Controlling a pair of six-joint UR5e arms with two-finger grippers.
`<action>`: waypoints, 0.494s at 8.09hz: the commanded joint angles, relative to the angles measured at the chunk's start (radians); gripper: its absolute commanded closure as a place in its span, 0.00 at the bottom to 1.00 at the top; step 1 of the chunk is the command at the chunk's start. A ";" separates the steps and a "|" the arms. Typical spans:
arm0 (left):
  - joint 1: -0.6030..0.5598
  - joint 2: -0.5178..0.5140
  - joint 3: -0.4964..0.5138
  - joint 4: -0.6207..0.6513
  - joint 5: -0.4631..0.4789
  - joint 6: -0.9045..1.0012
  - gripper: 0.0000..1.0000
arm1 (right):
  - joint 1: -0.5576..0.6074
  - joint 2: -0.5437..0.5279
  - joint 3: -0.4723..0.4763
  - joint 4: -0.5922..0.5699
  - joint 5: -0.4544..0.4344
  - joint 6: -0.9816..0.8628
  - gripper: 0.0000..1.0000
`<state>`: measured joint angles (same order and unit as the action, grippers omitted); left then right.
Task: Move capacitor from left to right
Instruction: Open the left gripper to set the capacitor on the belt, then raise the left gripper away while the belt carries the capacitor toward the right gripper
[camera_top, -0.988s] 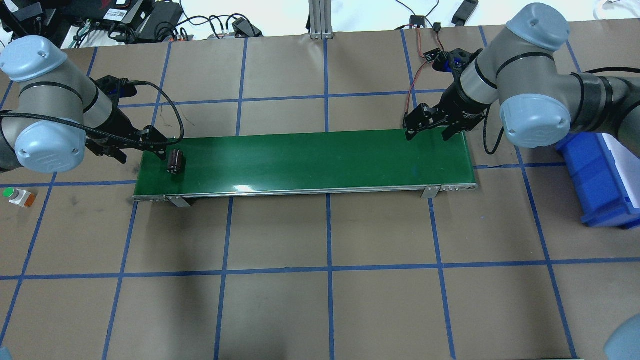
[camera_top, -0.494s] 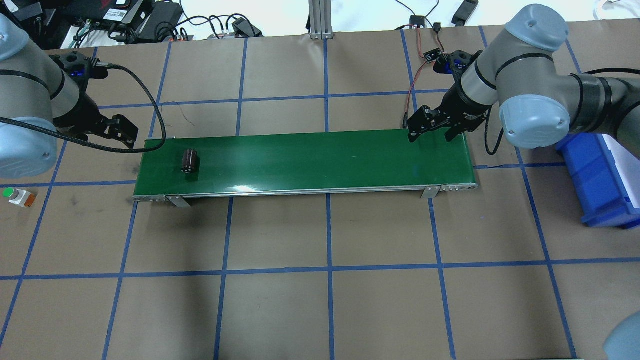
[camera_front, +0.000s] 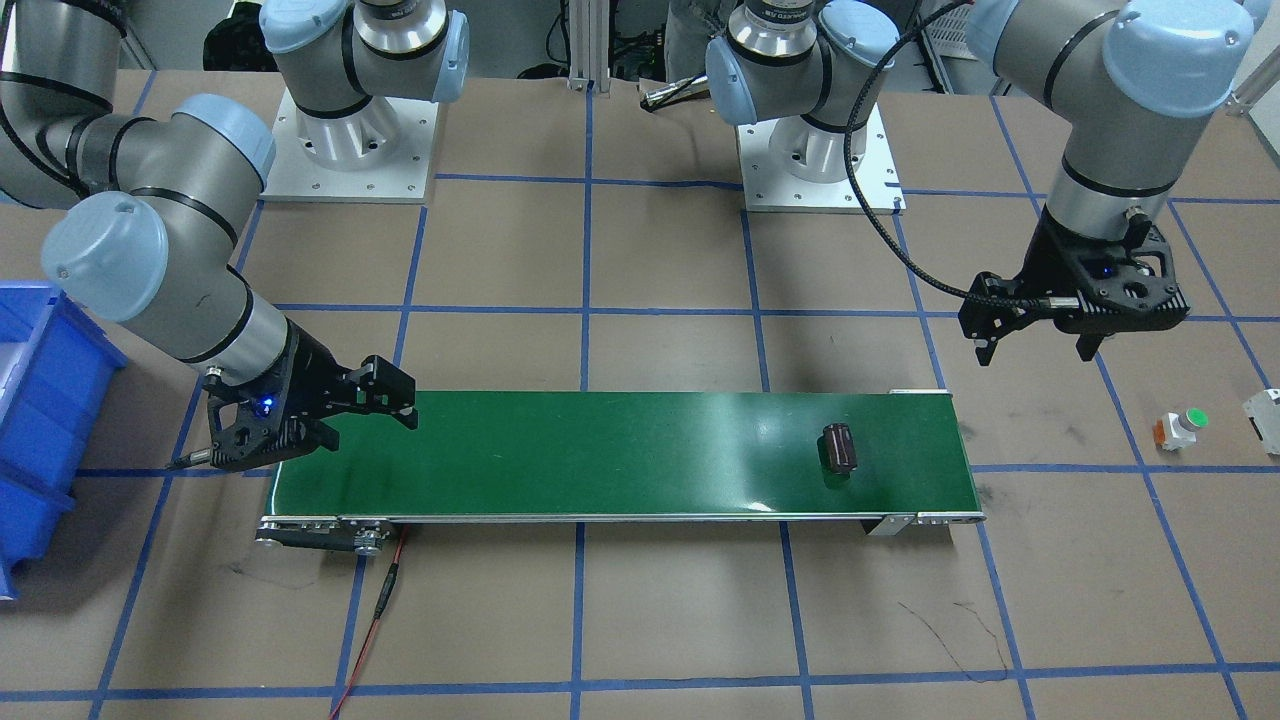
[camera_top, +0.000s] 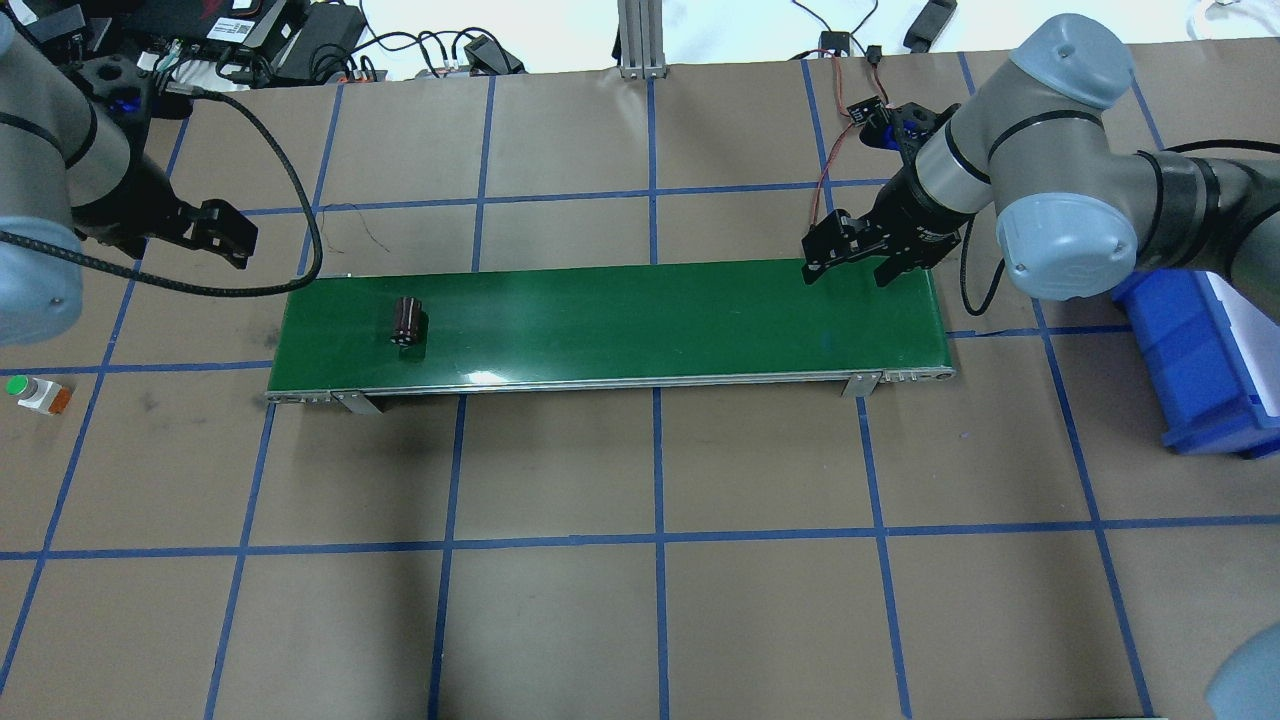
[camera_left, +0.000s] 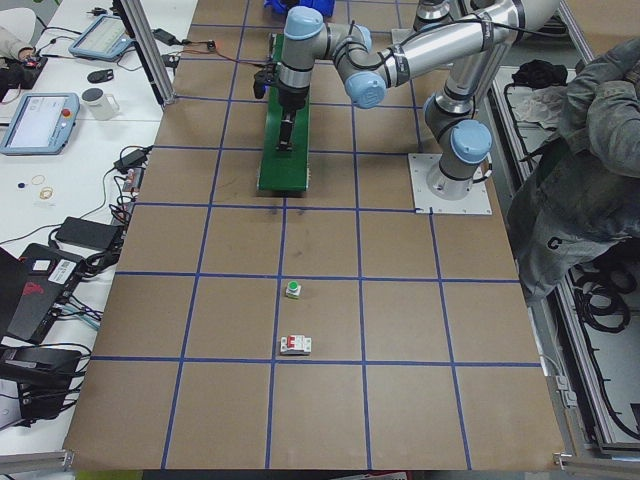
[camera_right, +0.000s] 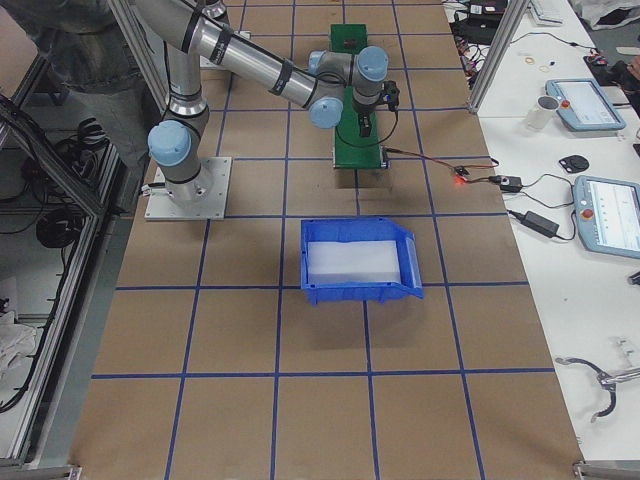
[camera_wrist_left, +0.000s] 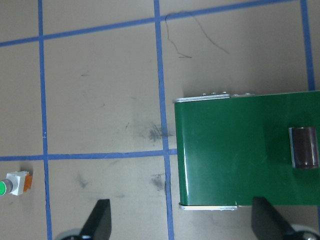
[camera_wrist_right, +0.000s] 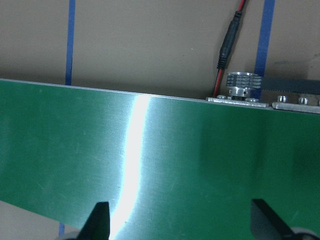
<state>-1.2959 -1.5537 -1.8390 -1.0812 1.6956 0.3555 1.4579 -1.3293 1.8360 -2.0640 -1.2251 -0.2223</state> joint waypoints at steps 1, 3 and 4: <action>-0.081 -0.005 0.238 -0.289 0.024 -0.038 0.00 | 0.001 0.001 0.000 0.001 0.013 0.052 0.00; -0.115 -0.011 0.326 -0.361 0.038 -0.038 0.00 | 0.001 0.001 0.000 0.008 0.004 0.090 0.00; -0.161 -0.009 0.326 -0.379 0.039 -0.042 0.00 | 0.001 0.002 0.000 0.008 -0.004 0.090 0.00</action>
<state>-1.3949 -1.5617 -1.5494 -1.4090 1.7280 0.3190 1.4588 -1.3288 1.8362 -2.0597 -1.2185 -0.1460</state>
